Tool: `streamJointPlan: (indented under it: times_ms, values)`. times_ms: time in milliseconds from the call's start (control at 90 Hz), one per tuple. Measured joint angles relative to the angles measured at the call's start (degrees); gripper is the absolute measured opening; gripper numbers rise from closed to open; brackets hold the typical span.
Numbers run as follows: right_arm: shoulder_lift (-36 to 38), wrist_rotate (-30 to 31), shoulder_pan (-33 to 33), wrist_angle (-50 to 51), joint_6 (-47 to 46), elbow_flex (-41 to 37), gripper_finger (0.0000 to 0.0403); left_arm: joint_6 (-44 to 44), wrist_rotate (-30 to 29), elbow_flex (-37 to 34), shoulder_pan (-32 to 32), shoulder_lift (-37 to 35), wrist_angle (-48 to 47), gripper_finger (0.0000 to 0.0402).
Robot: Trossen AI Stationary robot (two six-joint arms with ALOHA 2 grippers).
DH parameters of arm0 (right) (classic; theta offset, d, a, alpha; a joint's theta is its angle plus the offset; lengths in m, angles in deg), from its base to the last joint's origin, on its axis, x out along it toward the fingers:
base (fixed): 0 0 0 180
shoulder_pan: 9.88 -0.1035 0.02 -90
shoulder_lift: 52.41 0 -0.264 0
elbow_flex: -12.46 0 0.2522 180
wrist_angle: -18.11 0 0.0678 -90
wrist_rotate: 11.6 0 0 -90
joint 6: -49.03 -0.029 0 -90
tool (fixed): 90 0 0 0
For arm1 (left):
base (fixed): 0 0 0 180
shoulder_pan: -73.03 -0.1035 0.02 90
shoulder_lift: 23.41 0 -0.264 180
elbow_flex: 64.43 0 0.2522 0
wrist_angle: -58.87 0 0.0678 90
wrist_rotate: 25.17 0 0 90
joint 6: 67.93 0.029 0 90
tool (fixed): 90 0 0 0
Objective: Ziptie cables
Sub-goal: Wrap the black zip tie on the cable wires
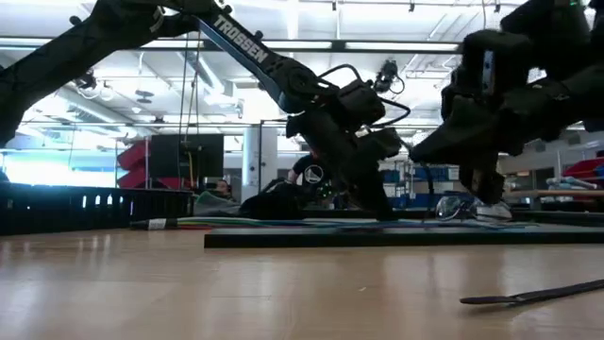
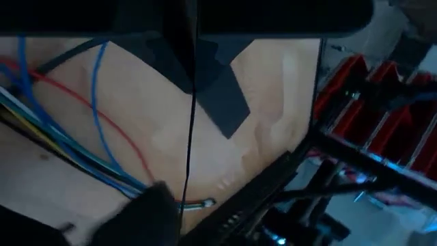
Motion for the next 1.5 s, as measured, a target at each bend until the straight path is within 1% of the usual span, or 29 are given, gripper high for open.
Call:
streamJointPlan:
  times_ms: [300,511,722,844,944,1056,1156,1211,1322,1500]
  values:
    - [0.0,0.01,2.06,1.56,-3.78,0.0,0.0,-0.13,1.53,-0.34,-1.51,-2.51,-4.88,0.0]
    - [0.0,-0.02,3.31,3.56,-6.46,0.02,0.0,-3.03,4.13,-0.37,-1.61,-3.0,-6.64,0.0]
    - [0.0,-0.95,3.76,4.26,-8.43,0.02,0.0,-7.8,8.37,-0.58,-2.13,-3.68,-7.0,0.0]
    - [0.0,-0.95,3.8,5.86,-10.01,0.02,0.0,-12.14,12.14,-0.7,-2.97,-4.93,-5.05,0.0]
    - [0.0,-0.95,3.8,6.7,-10.41,0.02,0.0,-17.41,15.45,-0.58,-3.82,-6.65,-2.58,0.0]
    - [0.0,-0.97,3.8,6.6,-10.1,0.02,0.0,-26.71,18.46,-0.52,-4.83,-7.27,1.78,0.0]
    - [0.0,-0.97,3.8,6.41,-10.02,0.02,0.0,-37.01,21.29,-0.46,-5.97,-7.29,4.72,0.0]
    - [0.0,-0.97,3.8,6.26,-9.85,0.02,0.0,-40.35,21.51,-0.46,-6.56,-7.35,3.92,0.0002]
    - [0.0,-0.99,3.8,5.28,-9.44,0.02,0.0,-41.6,21.13,-0.46,-7.75,-7.35,-0.17,0.0016]
    - [0.0,-1.01,3.8,4.94,-8.32,0.02,0.0,-47.86,20.63,-0.44,-8.91,-7.38,-3.34,0.0068]
